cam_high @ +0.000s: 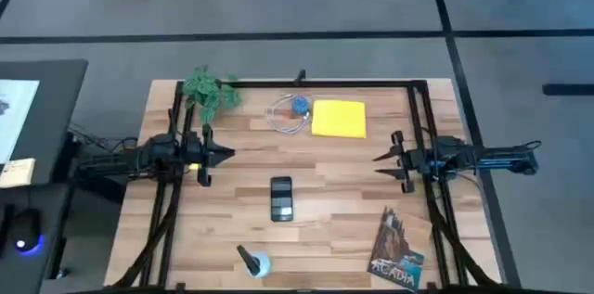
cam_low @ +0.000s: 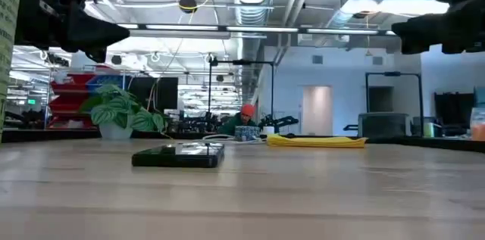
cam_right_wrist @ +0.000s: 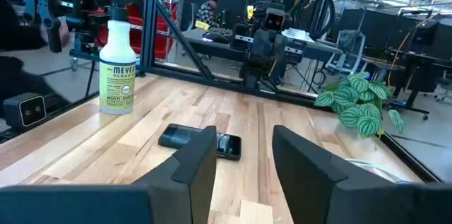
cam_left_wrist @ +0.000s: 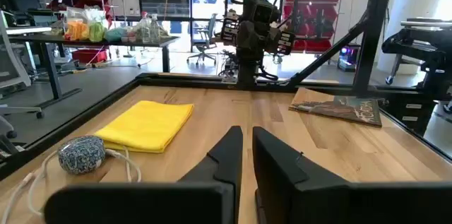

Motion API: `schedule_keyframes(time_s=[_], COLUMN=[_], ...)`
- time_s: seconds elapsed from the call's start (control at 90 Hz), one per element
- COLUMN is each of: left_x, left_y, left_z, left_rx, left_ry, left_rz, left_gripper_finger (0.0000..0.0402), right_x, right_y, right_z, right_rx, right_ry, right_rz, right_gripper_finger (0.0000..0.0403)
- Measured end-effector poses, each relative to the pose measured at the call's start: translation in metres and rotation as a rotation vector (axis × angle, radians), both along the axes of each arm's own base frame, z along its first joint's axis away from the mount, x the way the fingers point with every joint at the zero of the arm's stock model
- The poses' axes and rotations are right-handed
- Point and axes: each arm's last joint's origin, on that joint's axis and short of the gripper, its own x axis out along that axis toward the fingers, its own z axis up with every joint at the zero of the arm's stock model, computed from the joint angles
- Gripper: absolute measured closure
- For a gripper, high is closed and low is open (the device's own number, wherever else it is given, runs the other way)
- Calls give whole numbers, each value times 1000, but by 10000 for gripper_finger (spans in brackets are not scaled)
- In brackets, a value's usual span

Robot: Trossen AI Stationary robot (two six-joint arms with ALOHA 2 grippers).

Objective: Apply microfiber cloth

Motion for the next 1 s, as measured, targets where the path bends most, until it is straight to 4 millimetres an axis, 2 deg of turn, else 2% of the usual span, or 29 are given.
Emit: schedule_keyframes(time_s=[0.278,0.544,0.733,0.811,0.9,1.0], left_x=[0,0,0,-3,-13,-19], left_y=[0,0,1,0,-4,-9], left_z=[0,0,3,21,60,102], left_rx=[-8,-205,-172,-126,-64,18], left_ry=[-2,-20,-50,-132,-264,-300], left_rz=[0,0,47,32,-14,-52], left_gripper_finger=[387,387,383,370,348,327], right_x=[0,0,0,0,0,0], right_y=[0,0,0,0,0,0], right_z=[0,0,0,0,0,0], right_rx=[0,0,0,0,0,0], right_ry=[0,0,0,0,0,0], right_rz=[0,0,0,0,0,0], right_gripper_finger=[275,275,275,275,275,275])
